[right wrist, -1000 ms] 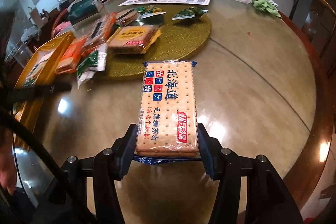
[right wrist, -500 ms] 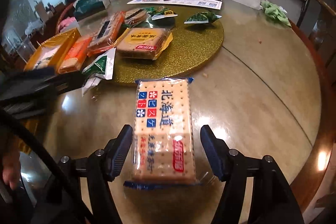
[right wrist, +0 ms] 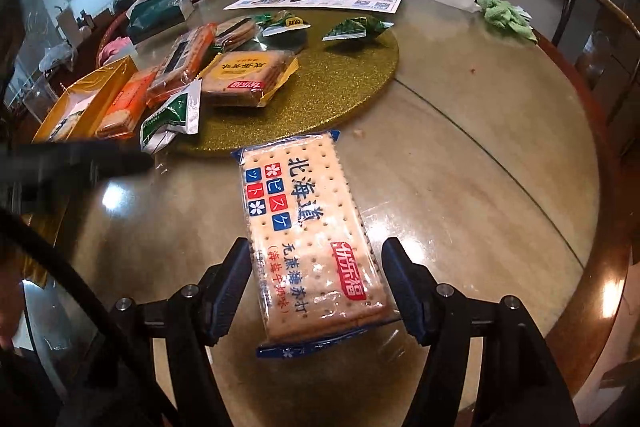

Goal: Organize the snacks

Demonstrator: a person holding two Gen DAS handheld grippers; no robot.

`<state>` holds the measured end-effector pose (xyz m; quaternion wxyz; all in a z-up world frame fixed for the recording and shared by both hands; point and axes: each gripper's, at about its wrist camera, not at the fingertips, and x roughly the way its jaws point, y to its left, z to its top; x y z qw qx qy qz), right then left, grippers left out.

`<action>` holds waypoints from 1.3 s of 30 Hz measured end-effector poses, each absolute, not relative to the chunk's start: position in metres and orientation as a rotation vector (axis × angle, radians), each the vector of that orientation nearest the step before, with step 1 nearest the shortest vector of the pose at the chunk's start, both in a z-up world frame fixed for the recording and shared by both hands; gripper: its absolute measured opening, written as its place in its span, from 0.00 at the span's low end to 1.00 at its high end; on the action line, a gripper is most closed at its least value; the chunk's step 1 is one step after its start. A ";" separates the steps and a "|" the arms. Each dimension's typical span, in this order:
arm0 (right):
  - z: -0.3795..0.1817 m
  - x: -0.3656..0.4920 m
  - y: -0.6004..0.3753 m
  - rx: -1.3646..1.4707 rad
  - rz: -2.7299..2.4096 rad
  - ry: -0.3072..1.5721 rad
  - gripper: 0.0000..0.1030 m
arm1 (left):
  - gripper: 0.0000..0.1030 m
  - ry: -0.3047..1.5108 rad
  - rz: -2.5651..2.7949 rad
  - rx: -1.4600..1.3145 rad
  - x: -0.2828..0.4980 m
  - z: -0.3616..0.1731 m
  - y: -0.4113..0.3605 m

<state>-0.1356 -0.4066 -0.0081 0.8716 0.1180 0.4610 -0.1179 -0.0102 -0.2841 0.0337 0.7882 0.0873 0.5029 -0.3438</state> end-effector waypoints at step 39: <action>-0.008 -0.152 -0.412 0.261 -0.219 0.940 0.65 | 0.75 1.276 -0.598 -0.311 -0.053 0.021 -0.241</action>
